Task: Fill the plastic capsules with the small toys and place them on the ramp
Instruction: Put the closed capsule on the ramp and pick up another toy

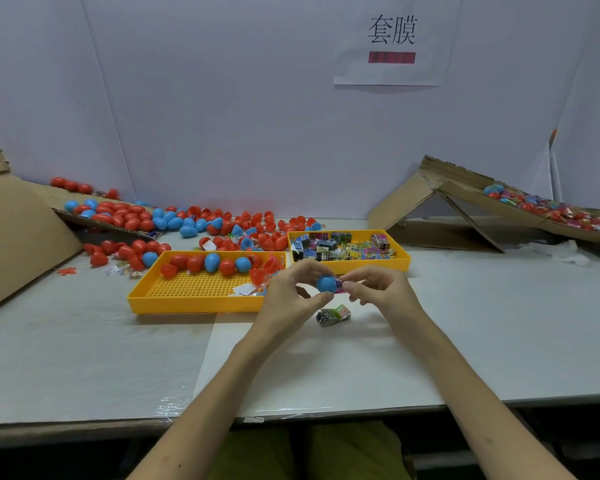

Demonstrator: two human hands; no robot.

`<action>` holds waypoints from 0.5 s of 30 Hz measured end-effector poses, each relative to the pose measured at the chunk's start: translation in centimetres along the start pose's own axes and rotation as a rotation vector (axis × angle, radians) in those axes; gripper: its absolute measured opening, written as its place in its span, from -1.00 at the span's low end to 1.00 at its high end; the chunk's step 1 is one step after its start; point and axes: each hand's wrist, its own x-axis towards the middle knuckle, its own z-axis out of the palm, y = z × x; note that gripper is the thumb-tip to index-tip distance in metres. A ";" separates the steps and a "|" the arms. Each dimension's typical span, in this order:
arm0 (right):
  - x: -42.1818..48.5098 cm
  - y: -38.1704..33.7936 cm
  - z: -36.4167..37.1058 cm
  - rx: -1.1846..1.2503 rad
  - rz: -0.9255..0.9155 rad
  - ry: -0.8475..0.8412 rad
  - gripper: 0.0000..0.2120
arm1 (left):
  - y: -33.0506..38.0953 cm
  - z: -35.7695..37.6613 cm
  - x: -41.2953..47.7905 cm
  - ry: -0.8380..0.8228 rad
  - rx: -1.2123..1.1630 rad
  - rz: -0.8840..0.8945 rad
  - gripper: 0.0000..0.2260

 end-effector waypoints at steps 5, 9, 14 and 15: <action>0.0 0.0 0.0 0.015 0.001 0.009 -0.87 | 0.1 0.0 0.0 0.000 -0.003 -0.007 -0.67; 0.0 0.1 -0.1 0.021 0.003 0.009 -0.87 | 0.2 0.0 0.0 -0.001 -0.023 -0.015 -0.70; 0.1 0.2 -0.2 0.030 -0.005 0.014 -0.89 | 0.1 0.0 0.0 0.002 -0.047 -0.034 -0.76; 0.1 0.2 -0.2 0.027 -0.005 0.013 -0.89 | 0.1 0.0 0.0 0.001 -0.043 -0.036 -0.77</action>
